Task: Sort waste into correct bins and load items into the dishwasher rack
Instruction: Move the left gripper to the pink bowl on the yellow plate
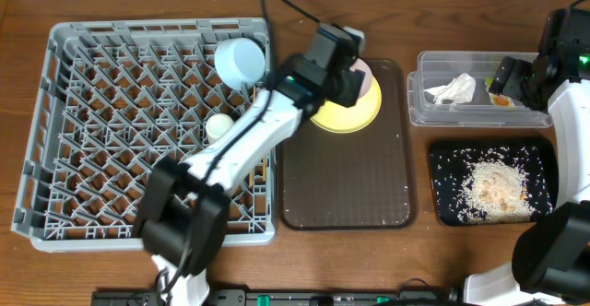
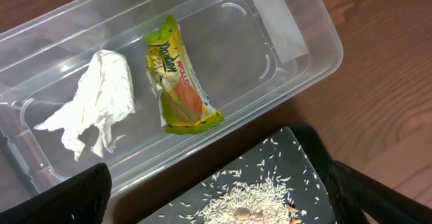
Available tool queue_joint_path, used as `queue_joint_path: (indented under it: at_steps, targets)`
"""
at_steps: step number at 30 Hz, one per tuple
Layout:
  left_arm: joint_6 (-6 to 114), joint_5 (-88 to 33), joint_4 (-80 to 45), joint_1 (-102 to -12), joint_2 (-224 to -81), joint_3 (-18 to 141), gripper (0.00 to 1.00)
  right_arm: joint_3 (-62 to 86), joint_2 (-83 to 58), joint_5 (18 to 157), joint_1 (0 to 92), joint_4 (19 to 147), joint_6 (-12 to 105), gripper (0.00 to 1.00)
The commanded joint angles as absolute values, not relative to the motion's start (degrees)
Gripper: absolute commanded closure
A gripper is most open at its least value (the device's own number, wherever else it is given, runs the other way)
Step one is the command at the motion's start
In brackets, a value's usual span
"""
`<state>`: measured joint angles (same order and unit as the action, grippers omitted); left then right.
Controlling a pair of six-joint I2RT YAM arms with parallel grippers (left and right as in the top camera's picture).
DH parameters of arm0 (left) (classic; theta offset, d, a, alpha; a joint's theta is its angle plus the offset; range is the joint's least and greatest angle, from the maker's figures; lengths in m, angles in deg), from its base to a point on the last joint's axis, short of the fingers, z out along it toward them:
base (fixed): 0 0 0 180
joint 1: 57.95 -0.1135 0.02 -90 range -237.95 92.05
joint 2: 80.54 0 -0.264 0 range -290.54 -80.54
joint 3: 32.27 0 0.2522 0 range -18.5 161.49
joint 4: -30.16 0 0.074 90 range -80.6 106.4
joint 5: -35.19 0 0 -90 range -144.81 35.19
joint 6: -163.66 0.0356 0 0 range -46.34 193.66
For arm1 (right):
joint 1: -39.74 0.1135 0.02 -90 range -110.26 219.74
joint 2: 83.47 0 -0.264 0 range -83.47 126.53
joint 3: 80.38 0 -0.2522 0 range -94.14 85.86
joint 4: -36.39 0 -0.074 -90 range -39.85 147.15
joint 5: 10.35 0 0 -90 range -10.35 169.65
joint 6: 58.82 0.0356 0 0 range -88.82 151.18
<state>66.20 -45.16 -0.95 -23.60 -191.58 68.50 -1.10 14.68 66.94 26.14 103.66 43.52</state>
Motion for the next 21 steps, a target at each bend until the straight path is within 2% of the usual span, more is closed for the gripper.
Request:
queue_joint_path:
  at_steps: [1, 4, 6, 12, 21]
  targets:
    - [67.01, -46.96, 0.06, -23.08, -195.61, 69.52, 0.44, -2.1, 13.55, 66.17, 25.79, 103.73, 42.86, 0.01]
    - [67.01, -46.96, -1.04, -23.1, -197.81, 69.52, 0.6, -2.1, 13.55, 66.17, 25.79, 103.73, 42.89, 0.01]
    - [66.99, -46.93, -3.4, -23.14, -197.92, 69.52, 0.65, -2.1, 13.55, 66.17, 25.79, 103.71, 42.89, 0.01]
    - [66.99, -46.96, -10.61, -23.14, -197.46, 69.46, 0.66, -2.1, 13.55, 66.17, 25.79, 103.73, 42.86, 0.01]
    - [66.99, -46.98, -11.02, -23.14, -198.23, 65.37, 0.66, -2.1, 13.55, 66.17, 25.79, 103.71, 42.89, 0.01]
